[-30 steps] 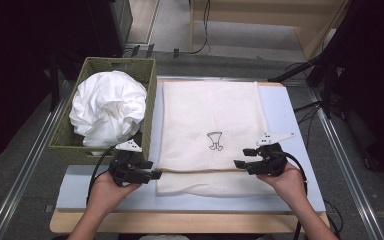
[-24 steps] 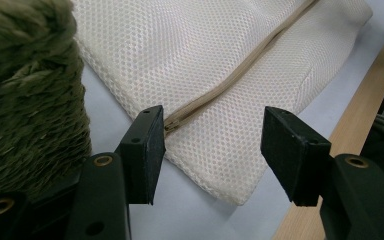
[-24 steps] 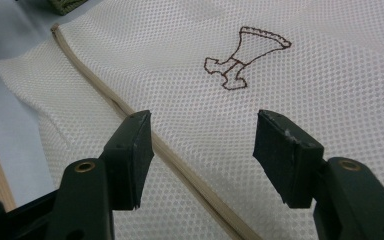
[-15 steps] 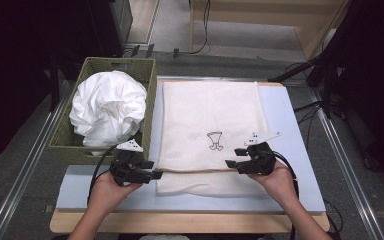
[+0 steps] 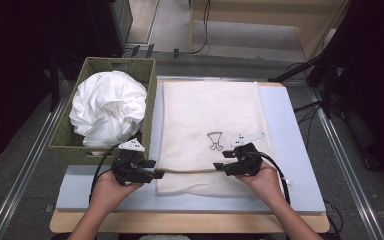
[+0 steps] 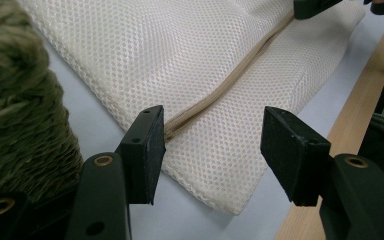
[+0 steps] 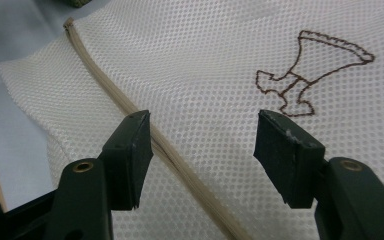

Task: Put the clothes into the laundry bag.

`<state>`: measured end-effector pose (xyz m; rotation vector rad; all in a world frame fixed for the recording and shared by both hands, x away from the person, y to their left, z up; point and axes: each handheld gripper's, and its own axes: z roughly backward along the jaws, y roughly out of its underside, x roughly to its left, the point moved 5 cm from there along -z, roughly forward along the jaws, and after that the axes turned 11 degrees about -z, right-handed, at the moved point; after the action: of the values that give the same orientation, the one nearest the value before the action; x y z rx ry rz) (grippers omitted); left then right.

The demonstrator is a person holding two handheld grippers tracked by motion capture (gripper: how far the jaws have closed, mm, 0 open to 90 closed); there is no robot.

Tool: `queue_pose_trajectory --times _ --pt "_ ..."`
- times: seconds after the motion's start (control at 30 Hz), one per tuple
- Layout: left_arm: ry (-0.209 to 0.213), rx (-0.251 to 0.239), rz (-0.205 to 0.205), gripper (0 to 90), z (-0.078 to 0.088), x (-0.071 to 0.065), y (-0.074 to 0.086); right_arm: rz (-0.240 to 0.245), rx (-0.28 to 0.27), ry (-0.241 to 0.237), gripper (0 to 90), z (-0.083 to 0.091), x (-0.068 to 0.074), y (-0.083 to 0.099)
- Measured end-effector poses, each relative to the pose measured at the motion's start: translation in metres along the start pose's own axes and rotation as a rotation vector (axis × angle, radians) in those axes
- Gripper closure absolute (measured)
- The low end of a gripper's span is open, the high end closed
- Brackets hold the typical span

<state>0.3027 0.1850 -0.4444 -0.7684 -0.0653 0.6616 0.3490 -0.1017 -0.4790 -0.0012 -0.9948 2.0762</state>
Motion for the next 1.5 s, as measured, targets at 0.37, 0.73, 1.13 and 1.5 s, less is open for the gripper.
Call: queue_pose_trajectory --times 0.37,0.73,1.13,1.5 --pt "0.015 0.004 -0.009 43.7 -0.004 -0.001 -0.003 0.026 0.062 0.028 36.1 -0.024 0.006 0.010" --pt "0.018 0.010 -0.011 43.7 -0.004 -0.001 -0.003 0.043 0.014 0.112 42.5 -0.035 -0.002 0.006" --pt "0.019 0.013 -0.008 43.7 -0.004 -0.001 -0.002 0.084 0.017 0.138 37.3 -0.039 -0.002 0.005" --pt "0.021 0.019 -0.005 43.7 -0.004 -0.001 -0.002 0.087 -0.014 0.159 36.0 -0.038 0.005 0.013"
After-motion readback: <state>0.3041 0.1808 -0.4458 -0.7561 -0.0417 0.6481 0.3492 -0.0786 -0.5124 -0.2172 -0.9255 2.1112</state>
